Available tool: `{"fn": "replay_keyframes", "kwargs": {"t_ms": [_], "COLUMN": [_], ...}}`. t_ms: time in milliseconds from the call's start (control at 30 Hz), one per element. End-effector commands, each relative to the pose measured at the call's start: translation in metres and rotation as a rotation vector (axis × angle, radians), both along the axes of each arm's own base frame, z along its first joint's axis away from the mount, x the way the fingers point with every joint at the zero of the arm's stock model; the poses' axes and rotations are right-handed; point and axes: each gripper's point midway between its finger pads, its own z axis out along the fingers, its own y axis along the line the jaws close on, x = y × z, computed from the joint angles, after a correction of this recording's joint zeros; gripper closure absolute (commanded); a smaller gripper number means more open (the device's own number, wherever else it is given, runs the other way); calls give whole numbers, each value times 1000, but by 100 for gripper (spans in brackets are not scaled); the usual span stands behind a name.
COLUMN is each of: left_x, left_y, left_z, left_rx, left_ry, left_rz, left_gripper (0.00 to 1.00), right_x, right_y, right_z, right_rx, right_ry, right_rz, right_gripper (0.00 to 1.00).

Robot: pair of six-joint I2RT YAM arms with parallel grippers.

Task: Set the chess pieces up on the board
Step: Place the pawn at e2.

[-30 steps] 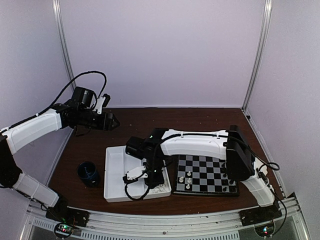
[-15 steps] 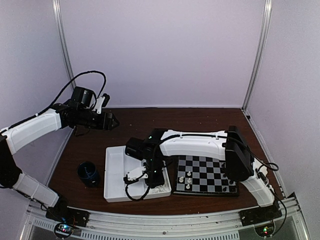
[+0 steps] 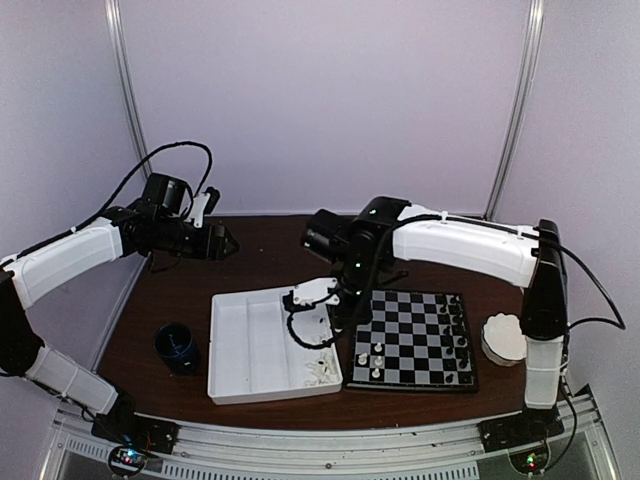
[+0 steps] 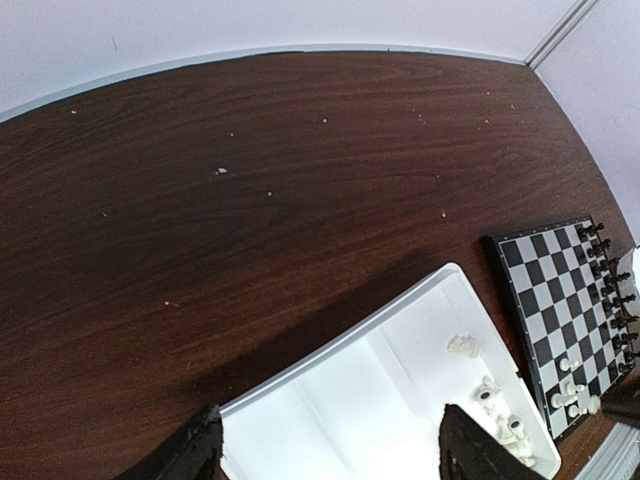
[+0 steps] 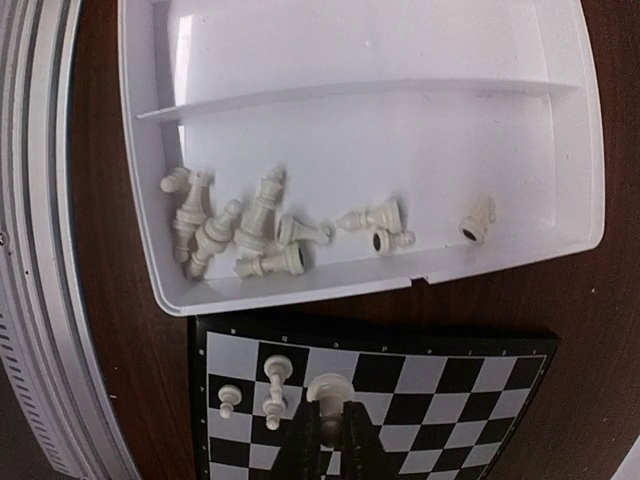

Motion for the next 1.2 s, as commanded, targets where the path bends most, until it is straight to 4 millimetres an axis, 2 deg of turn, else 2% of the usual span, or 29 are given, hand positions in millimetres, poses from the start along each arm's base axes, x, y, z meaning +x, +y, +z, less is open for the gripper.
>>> {"fn": "replay_keyframes", "kwargs": {"t_ms": [0,133,300,533,1167], "left_x": [7,7,7,8,10], "left_y": [-3,-3,-5,-4,-4], "left_z": [25,24,21,19,16], "left_rx": [-47,-48,-51,-41,-36], "left_ry": [-56,-52,-41,-39,-34], "left_rz": [0,0,-4,2,1], "left_gripper": [26,26,26,26,26], "right_x": [29,47,57,61,51], "right_y": [-50,-81,-98,-98,-98], "right_z": [-15,-23,-43,-64,-87], "right_rx": [-63,-66,-92,-114,-152], "right_ry": [-5,-2,31,51,125], "right_rz": [-123,-212,-260,-261,-248], "right_gripper": [98,98,98,98,96]}}
